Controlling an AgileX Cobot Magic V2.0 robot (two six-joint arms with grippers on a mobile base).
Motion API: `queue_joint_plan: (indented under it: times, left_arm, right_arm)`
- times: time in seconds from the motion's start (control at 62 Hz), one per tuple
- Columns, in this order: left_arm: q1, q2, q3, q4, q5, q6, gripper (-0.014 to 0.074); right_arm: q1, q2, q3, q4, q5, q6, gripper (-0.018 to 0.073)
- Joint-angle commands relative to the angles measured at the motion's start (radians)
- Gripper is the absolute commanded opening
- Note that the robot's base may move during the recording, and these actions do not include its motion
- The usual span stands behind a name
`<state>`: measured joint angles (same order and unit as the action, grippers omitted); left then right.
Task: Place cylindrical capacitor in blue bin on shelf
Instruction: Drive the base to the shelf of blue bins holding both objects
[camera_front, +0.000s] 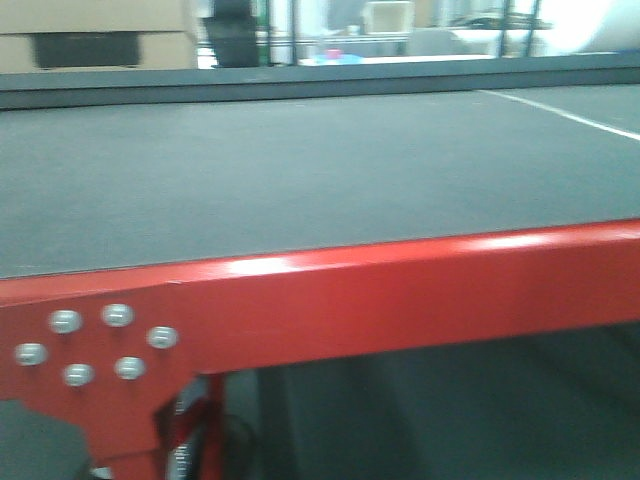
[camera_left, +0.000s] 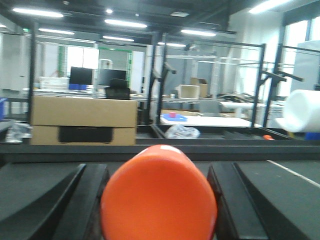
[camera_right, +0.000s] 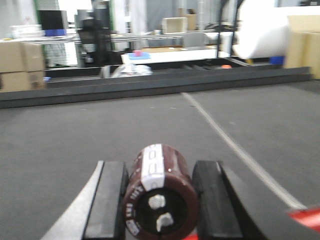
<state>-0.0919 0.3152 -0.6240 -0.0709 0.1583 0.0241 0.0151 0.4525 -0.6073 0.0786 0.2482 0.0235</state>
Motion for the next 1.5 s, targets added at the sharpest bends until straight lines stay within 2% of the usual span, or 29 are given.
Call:
queue_joint_plan:
  times: [0.0, 1.485]
  left_arm:
    - [-0.005, -0.003, -0.002, 0.002, -0.019, 0.0, -0.0111]
    - [-0.005, -0.003, -0.002, 0.002, -0.019, 0.0, -0.0111]
  right_arm:
    - [-0.003, -0.006, 0.002, -0.002, -0.024, -0.007, -0.0163]
    - [-0.003, -0.006, 0.002, -0.002, -0.024, -0.007, -0.0163]
